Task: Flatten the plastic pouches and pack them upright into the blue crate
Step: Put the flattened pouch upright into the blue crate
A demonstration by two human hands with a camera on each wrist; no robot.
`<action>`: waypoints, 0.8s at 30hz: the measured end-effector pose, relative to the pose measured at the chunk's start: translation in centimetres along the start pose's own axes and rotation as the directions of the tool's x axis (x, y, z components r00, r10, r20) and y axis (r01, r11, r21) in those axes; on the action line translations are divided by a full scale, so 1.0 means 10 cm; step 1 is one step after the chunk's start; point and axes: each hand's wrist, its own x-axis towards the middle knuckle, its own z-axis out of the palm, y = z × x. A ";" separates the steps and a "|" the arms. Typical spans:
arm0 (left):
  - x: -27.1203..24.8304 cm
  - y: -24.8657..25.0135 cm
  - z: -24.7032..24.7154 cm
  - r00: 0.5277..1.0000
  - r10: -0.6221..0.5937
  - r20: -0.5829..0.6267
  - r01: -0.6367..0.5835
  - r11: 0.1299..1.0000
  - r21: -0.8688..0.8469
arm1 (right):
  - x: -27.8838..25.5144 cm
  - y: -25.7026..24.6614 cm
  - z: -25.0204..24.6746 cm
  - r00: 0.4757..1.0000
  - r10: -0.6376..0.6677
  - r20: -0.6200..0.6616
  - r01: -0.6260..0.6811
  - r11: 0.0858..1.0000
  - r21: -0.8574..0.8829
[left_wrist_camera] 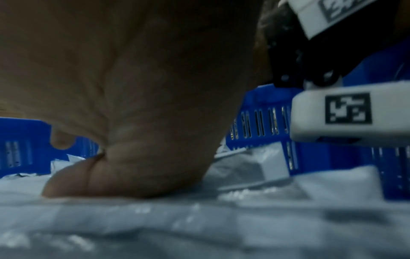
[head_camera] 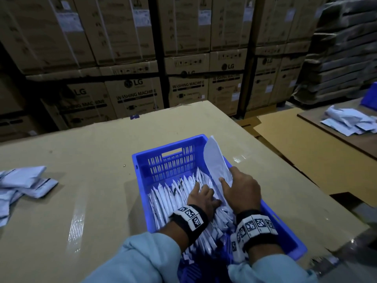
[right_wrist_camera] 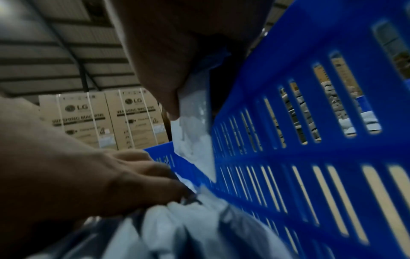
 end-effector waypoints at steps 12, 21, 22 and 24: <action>-0.18 0.00 -0.02 0.996 -0.052 -0.071 0.044 0.992 -0.115 | -0.02 -0.15 0.22 0.867 0.114 0.485 0.114 0.901 -0.418; -0.24 -0.18 -0.06 0.979 -0.185 -0.087 0.148 0.936 -0.318 | -0.03 -0.05 0.37 0.636 0.202 0.745 -0.037 0.972 -0.231; -0.23 -0.18 -0.04 0.979 -0.180 -0.092 0.142 0.936 -0.321 | -0.03 -0.03 0.37 0.615 0.203 0.762 -0.035 0.972 -0.231; -0.22 -0.18 -0.02 0.985 -0.147 -0.090 0.114 0.948 -0.297 | -0.02 -0.01 0.36 0.561 0.189 0.806 -0.009 0.975 -0.222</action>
